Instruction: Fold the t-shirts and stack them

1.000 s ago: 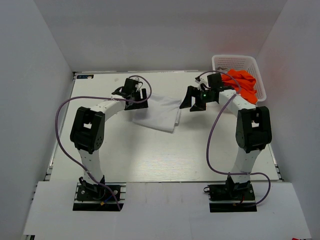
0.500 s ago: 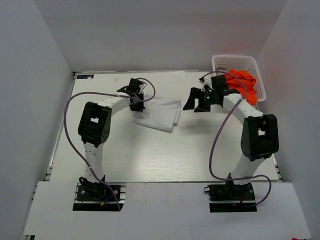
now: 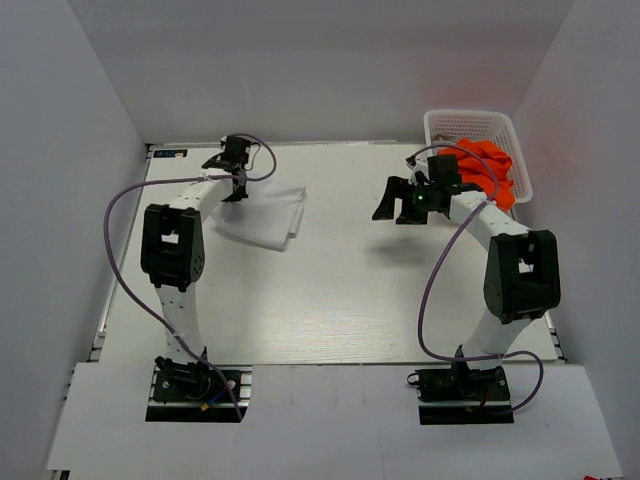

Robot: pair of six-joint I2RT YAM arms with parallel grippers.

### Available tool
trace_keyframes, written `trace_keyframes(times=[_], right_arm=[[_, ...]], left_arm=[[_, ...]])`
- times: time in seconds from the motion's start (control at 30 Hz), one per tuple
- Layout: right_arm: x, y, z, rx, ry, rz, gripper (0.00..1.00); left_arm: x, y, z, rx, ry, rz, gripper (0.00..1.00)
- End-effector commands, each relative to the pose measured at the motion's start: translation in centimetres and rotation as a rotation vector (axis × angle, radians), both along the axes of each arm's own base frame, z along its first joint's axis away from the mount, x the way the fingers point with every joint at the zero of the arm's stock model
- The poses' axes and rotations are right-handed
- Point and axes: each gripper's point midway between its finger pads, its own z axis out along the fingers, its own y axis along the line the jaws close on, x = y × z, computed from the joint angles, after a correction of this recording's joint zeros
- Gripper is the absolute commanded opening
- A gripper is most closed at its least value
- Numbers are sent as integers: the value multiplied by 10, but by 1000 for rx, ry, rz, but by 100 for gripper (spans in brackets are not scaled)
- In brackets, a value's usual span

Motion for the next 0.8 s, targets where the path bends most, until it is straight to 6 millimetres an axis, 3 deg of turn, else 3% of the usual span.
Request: trace_keyframes(times=[0.0, 0.03, 0.1, 0.13, 0.17, 0.27, 0.3, 0.33, 0.4, 0.43, 0.63, 0.67, 0.7, 0.77], right_arm=[[27, -9, 38, -11, -145, -68, 90], [31, -9, 42, -17, -161, -77, 90], [41, -15, 48, -32, -187, -122, 90], [43, -17, 48, -36, -189, -130, 90], [47, -19, 51, -40, -194, -146, 90], [51, -27, 51, -64, -197, -176, 90], [52, -30, 49, -69, -193, -188, 90], [55, -34, 50, -83, -199, -207, 90], [58, -39, 49, -85, -196, -224, 90], [61, -40, 51, -85, -204, -224, 90], [65, -45, 60, -86, -228, -232, 90], [65, -44, 58, -86, -225, -229, 90], [65, -45, 60, -86, -228, -230, 90], [64, -43, 60, -80, -230, -223, 90]], left_arm=[[21, 59, 63, 115, -113, 86, 0], [25, 73, 57, 155, -105, 128, 0], [37, 100, 69, 201, -123, 153, 0], [41, 108, 60, 213, -103, 155, 0], [51, 115, 69, 214, -131, 166, 0], [64, 145, 75, 230, -143, 218, 0], [68, 153, 63, 238, -123, 224, 0], [76, 165, 72, 229, -154, 245, 0], [86, 177, 59, 222, -144, 247, 0], [88, 188, 59, 228, -145, 260, 0], [106, 209, 62, 217, -182, 232, 0], [109, 211, 66, 223, -203, 241, 8], [110, 211, 73, 224, -224, 243, 27], [108, 219, 80, 274, -232, 265, 44]])
